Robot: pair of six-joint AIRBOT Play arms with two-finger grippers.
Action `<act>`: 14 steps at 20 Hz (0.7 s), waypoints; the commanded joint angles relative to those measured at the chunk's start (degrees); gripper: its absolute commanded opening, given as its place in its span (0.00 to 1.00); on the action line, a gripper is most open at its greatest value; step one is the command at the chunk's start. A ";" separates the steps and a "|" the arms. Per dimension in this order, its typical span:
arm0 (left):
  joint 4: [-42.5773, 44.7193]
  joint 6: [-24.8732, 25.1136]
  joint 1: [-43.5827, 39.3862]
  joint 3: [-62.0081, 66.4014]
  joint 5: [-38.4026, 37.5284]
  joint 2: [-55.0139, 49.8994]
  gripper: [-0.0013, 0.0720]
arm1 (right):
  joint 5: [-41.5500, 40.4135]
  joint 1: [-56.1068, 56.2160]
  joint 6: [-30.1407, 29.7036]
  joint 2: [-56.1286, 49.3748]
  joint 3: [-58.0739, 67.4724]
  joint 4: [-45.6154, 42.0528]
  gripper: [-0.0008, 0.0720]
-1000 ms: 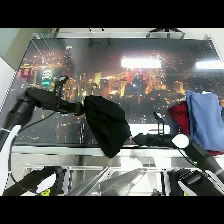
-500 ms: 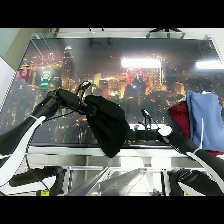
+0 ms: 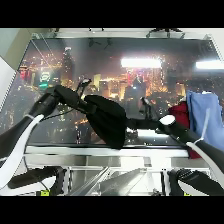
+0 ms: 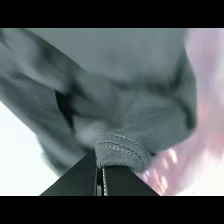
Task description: Fold the shirts.
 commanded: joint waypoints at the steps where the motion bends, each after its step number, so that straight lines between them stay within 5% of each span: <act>1: -2.73 -0.11 2.69 4.70 2.54 10.62 0.04 | 14.32 -10.05 -1.29 8.76 7.10 -1.46 0.03; 8: -4.26 -2.64 4.48 25.46 -3.93 35.78 0.04 | 21.09 -20.94 1.07 36.81 30.51 -1.73 0.03; 14: -1.95 -2.58 4.50 38.66 -4.61 41.05 0.04 | 21.18 -21.53 5.22 39.89 47.54 -7.85 0.03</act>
